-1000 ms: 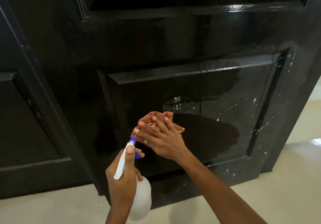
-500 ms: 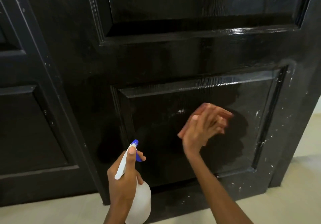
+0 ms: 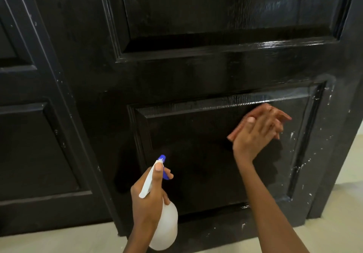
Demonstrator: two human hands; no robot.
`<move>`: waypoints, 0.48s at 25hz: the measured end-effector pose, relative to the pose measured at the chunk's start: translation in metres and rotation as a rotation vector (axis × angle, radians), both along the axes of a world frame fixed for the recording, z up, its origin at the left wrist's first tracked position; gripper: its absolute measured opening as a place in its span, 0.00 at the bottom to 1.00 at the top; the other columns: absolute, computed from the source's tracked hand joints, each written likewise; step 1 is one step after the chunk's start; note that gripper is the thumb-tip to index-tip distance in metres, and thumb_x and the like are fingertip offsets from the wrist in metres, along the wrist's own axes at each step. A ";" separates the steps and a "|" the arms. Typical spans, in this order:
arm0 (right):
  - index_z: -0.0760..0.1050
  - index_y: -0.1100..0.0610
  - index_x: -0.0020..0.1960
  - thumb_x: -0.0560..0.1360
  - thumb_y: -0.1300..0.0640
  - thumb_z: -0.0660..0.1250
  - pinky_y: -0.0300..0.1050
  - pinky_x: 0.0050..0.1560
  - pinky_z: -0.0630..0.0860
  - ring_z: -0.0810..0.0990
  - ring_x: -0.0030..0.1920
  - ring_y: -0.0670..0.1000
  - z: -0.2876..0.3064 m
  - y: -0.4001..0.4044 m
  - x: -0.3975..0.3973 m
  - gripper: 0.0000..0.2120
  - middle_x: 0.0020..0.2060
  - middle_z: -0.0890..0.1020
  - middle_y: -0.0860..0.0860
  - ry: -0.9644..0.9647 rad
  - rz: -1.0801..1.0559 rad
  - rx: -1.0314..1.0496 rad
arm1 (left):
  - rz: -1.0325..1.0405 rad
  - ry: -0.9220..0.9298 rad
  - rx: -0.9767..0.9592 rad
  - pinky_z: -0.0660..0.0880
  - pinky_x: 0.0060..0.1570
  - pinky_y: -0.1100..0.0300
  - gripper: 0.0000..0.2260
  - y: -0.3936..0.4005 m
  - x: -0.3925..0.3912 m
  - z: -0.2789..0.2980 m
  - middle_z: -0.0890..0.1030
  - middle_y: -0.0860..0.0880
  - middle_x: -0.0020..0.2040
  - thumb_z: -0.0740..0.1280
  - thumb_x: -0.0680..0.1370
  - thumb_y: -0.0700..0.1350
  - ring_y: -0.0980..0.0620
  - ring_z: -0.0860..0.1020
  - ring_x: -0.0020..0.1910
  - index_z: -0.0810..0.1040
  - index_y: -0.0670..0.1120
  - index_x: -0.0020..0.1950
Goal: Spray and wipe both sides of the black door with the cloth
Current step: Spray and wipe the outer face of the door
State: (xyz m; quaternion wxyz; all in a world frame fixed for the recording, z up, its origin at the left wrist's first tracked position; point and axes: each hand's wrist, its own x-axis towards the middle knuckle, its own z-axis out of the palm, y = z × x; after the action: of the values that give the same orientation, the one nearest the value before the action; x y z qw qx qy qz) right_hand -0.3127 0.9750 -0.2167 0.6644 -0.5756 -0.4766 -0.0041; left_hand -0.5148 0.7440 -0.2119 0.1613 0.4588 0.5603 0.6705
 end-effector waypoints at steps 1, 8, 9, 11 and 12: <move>0.44 0.47 0.84 0.84 0.37 0.39 0.63 0.80 0.42 0.42 0.83 0.58 0.003 0.002 0.008 0.31 0.83 0.45 0.48 0.215 -0.005 -0.055 | 0.001 0.004 0.001 0.76 0.27 0.62 0.36 0.000 0.001 0.001 0.85 0.51 0.40 0.56 0.68 0.77 0.45 0.77 0.24 0.81 0.45 0.44; 0.46 0.49 0.84 0.85 0.41 0.48 0.73 0.77 0.42 0.45 0.82 0.64 0.024 -0.059 -0.104 0.30 0.83 0.47 0.54 -0.559 0.245 0.121 | -0.005 0.044 0.029 0.76 0.29 0.63 0.30 0.009 0.009 0.023 0.85 0.50 0.39 0.56 0.73 0.73 0.47 0.76 0.21 0.82 0.47 0.42; 0.50 0.48 0.84 0.84 0.39 0.52 0.72 0.77 0.42 0.46 0.82 0.64 0.025 -0.069 -0.118 0.32 0.83 0.49 0.54 -0.826 0.318 0.204 | -0.006 0.050 0.045 0.76 0.29 0.63 0.29 0.010 0.011 0.029 0.84 0.49 0.36 0.56 0.73 0.72 0.47 0.76 0.21 0.82 0.48 0.43; 0.54 0.46 0.83 0.80 0.37 0.60 0.68 0.79 0.45 0.49 0.82 0.61 0.033 -0.059 -0.109 0.35 0.83 0.52 0.52 -1.124 0.317 0.339 | -0.021 0.042 0.060 0.76 0.29 0.62 0.27 0.015 0.016 0.039 0.82 0.46 0.33 0.57 0.75 0.71 0.46 0.76 0.21 0.82 0.49 0.44; 0.55 0.46 0.83 0.80 0.40 0.62 0.66 0.79 0.46 0.51 0.82 0.60 0.035 -0.047 -0.091 0.35 0.83 0.53 0.52 -1.113 0.278 0.379 | -0.039 0.035 0.055 0.76 0.28 0.60 0.26 0.018 0.018 0.042 0.83 0.46 0.34 0.57 0.77 0.68 0.45 0.76 0.21 0.82 0.48 0.44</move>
State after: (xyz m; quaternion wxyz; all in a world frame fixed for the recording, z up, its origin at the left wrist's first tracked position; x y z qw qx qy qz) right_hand -0.4037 0.9280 -0.1821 0.4006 -0.2911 -0.8144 -0.3027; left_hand -0.4967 0.7618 -0.1701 0.1517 0.4854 0.5352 0.6745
